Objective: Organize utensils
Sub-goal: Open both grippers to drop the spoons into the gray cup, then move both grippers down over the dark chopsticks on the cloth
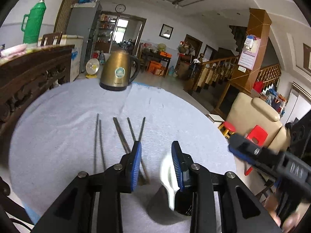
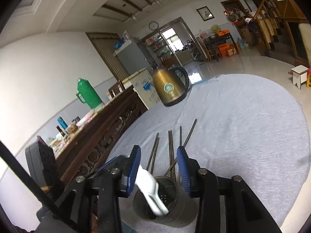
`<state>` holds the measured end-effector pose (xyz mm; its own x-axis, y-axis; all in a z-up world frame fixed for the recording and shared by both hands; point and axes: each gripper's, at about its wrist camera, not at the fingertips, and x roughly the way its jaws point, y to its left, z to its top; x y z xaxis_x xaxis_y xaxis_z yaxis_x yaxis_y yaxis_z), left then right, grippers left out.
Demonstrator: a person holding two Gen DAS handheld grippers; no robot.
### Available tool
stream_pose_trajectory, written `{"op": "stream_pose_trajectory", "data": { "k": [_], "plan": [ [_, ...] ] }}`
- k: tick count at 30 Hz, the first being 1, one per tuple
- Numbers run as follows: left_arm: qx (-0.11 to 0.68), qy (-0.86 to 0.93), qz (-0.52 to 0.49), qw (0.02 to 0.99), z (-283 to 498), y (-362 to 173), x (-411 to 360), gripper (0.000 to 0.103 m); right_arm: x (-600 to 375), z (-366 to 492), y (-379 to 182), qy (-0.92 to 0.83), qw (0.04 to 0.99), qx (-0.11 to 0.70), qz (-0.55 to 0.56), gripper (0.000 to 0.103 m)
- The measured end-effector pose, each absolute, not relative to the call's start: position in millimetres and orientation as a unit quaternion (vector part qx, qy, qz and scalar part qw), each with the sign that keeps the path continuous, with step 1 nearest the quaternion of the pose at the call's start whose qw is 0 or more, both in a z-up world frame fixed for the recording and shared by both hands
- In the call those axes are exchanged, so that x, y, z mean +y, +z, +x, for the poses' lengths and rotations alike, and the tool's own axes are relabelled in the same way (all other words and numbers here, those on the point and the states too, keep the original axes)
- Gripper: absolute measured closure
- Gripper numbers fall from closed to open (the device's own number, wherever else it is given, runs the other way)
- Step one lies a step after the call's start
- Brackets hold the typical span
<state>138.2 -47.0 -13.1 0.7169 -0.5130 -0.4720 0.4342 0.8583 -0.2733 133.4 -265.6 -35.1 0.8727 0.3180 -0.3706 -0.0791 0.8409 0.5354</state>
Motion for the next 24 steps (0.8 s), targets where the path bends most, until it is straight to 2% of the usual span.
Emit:
{"op": "stream_pose_trajectory", "data": {
  "k": [1, 3, 4, 5, 8, 15, 20, 24],
  "plan": [
    [0.270, -0.252, -0.067, 0.927, 137.3, -11.3, -42.8, 0.061, -270.2, 130.8, -33.7, 0.107, 0.930, 0.228, 0.269, 0.052],
    [0.262, -0.231, -0.049, 0.936, 132.6, -9.8, -32.7, 0.047, -279.3, 126.4, -31.3, 0.103, 0.926, 0.226, 0.284, 0.046],
    [0.262, -0.221, -0.042, 0.939, 132.0, -9.5, -27.7, 0.044, -282.8, 125.5, -31.1, 0.096, 0.926, 0.226, 0.288, 0.046],
    [0.265, -0.203, -0.035, 0.942, 132.3, -10.6, -21.1, 0.044, -287.5, 125.6, -31.5, 0.084, 0.925, 0.231, 0.289, 0.045],
    [0.284, -0.165, -0.017, 0.944, 138.1, -17.2, -9.2, 0.043, -298.8, 126.3, -37.2, 0.071, 0.919, 0.246, 0.301, 0.034],
    [0.337, -0.106, 0.004, 0.935, 151.4, -37.2, 6.4, 0.043, -318.5, 130.8, -57.5, 0.020, 0.901, 0.286, 0.325, 0.031],
    [0.343, -0.114, 0.012, 0.932, 148.6, -39.3, 1.7, 0.043, -340.2, 135.2, -84.3, 0.014, 0.851, 0.305, 0.427, 0.031],
    [0.341, -0.117, 0.018, 0.933, 148.4, -35.5, -0.1, 0.043, -339.2, 137.2, -80.2, -0.056, 0.873, 0.330, 0.354, 0.030]
  ]
}}
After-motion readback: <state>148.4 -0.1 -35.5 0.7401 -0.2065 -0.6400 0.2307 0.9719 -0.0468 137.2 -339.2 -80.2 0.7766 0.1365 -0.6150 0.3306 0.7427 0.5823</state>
